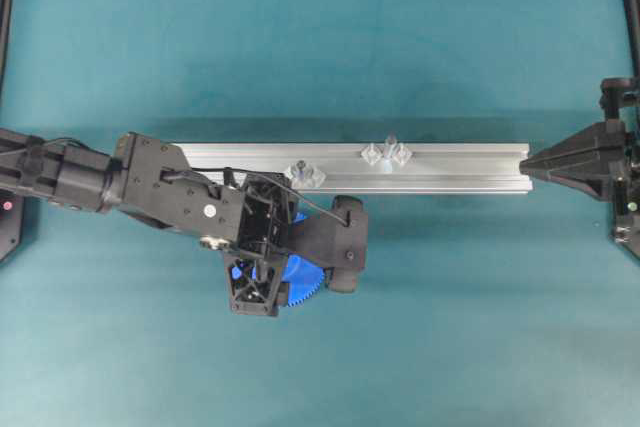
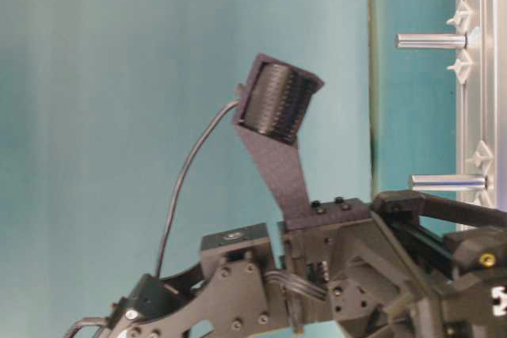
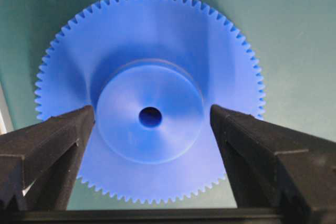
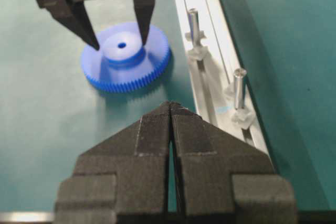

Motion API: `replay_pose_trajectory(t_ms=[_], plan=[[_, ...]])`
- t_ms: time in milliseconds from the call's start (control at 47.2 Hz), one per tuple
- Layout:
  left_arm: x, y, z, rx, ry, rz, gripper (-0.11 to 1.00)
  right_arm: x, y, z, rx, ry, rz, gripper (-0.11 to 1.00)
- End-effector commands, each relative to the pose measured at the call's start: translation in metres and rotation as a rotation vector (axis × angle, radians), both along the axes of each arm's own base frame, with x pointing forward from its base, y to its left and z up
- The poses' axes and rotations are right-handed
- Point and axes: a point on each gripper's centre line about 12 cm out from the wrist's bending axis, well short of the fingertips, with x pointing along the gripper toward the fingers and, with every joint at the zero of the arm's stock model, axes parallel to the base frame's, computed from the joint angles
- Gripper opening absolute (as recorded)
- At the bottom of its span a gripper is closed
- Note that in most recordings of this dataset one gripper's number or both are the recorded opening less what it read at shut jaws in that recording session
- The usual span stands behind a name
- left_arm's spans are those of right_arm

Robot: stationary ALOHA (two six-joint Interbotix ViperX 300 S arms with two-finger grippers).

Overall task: Find the location of the shaft and insert the large gear.
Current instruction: 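Close the left gripper on the gear hub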

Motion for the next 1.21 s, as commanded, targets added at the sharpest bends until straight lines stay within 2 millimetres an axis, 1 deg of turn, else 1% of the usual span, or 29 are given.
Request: replay_pose_trajectory(t_ms=[0, 339, 551, 1187], plan=[[0.006, -0.001, 0.012, -0.004, -0.041, -0.002, 0.93, 0.002, 0.000, 0.004, 0.005, -0.011, -0.004, -0.02], [0.009, 0.000, 0.003, -0.003, -0.038, 0.001, 0.93, 0.002, 0.000, 0.004, 0.007, -0.012, -0.004, -0.02], [0.007, 0.001, -0.001, -0.002, -0.031, 0.003, 0.93, 0.002, 0.000, 0.004, 0.007, -0.011, -0.004, -0.02], [0.006, 0.001, -0.002, -0.001, -0.019, 0.004, 0.93, 0.002, 0.000, 0.004, 0.007, -0.012, -0.004, -0.02]])
